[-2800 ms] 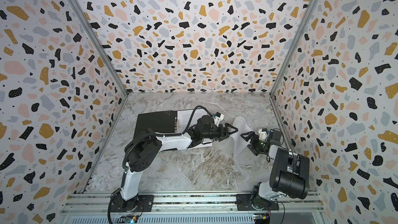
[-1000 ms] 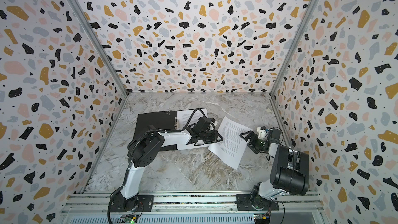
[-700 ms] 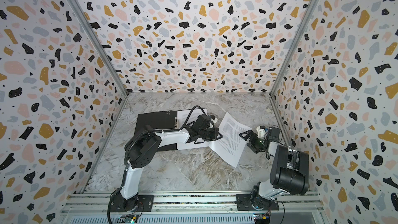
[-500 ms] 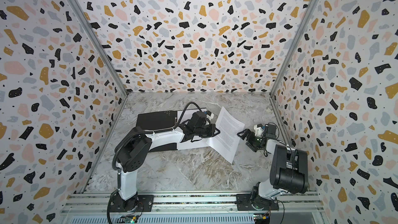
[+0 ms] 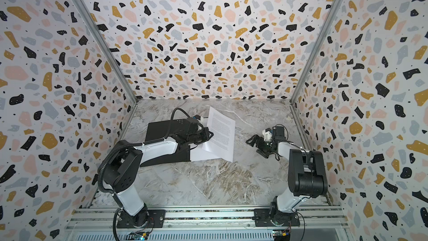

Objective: Put the files into the folder
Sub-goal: 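Carry the upright sheet toward the clipboard with both grippers, then lower the sheet onto the clipboard stack with the left gripper while the right releases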

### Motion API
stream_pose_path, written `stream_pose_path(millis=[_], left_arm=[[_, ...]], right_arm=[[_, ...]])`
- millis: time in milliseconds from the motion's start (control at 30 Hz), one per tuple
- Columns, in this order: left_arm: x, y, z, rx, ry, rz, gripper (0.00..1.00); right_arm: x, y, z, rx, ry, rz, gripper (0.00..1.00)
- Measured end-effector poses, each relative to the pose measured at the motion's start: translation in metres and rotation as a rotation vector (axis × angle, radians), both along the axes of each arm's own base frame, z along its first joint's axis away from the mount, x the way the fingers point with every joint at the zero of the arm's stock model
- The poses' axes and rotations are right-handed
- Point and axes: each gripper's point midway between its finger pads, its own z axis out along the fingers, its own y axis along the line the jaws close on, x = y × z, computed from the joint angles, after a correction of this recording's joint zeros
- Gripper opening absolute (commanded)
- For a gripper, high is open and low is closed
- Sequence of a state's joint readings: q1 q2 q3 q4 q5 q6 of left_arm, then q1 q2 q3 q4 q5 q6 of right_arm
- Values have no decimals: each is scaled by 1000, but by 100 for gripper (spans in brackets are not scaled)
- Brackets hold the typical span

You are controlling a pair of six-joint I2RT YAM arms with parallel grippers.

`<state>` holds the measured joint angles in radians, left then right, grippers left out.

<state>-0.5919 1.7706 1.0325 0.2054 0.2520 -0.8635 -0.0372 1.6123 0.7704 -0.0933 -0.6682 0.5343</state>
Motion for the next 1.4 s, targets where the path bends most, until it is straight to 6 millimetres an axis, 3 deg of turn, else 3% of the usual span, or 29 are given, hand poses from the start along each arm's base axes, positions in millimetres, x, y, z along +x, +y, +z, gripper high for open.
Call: stream_pose_path(millis=[333, 800, 967, 1233, 1400], left_arm=[[5, 24, -18, 55, 11, 88, 0], [14, 38, -29, 80, 33, 163, 0], [15, 43, -33, 89, 42, 174, 0], [20, 44, -48, 135, 77, 158, 25], [12, 47, -60, 172, 121, 144, 38]], right_arm=[[18, 33, 0, -10, -4, 86, 100], [80, 95, 2, -6, -65, 218, 99], [92, 113, 2, 11, -85, 255, 97], [100, 136, 2, 43, -109, 302, 97], [102, 142, 3, 59, -115, 312, 97]])
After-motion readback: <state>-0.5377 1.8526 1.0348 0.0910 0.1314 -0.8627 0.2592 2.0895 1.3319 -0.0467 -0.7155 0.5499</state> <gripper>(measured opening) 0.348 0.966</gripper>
